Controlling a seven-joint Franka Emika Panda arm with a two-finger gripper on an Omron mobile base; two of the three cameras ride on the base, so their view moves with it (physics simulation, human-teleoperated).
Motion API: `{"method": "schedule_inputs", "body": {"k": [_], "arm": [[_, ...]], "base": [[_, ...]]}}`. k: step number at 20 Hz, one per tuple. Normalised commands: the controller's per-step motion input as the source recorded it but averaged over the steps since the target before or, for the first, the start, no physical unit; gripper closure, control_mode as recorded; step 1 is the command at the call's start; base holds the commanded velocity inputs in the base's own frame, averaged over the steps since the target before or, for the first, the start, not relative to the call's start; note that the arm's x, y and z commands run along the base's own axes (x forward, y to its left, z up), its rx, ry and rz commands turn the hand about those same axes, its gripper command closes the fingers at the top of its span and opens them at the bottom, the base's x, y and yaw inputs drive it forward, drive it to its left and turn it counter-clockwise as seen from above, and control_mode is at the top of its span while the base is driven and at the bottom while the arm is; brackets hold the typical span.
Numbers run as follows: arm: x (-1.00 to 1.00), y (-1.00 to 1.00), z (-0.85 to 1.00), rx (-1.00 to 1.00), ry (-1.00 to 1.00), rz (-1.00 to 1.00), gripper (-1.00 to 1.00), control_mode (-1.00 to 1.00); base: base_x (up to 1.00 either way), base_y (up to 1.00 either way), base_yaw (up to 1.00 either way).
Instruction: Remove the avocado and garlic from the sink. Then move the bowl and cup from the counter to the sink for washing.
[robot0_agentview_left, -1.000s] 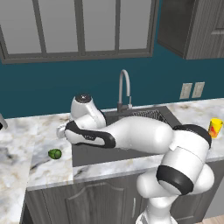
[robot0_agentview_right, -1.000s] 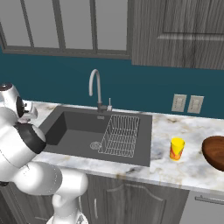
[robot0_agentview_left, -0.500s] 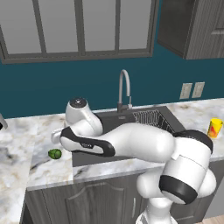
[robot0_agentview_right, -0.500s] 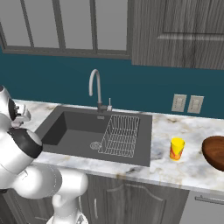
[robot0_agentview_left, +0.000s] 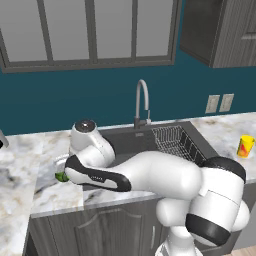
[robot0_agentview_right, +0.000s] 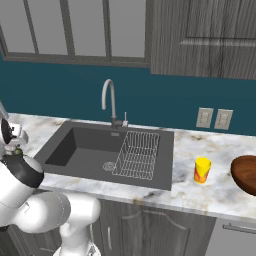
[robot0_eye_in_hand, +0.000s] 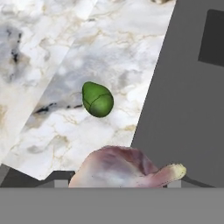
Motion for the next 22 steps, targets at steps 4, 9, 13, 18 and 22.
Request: {"method": "schedule_inputs", "body": {"k": [4,9,13,18,22], "arm": [[-0.14,0.29,-0.18,0.03,0.00,0.00,1.00,-1.00],[-0.03,0.37,-0.24,0.04,0.01,-0.03,1.00,-1.00],[-0.02,0.32,-0.24,0.00,0.06,-0.07,1.00,-1.00],[-0.02,0.26,-0.27,0.00,0.11,-0.09,1.00,-1.00],[0.00,0.13,-0.21,0.00,0.15,-0.07,1.00,-1.00]], "base": [[0.00,0.00,0.00],[0.00,0.00,0.00],[0.00,0.00,0.00],[0.00,0.00,0.00],[0.00,0.00,0.00]]}}
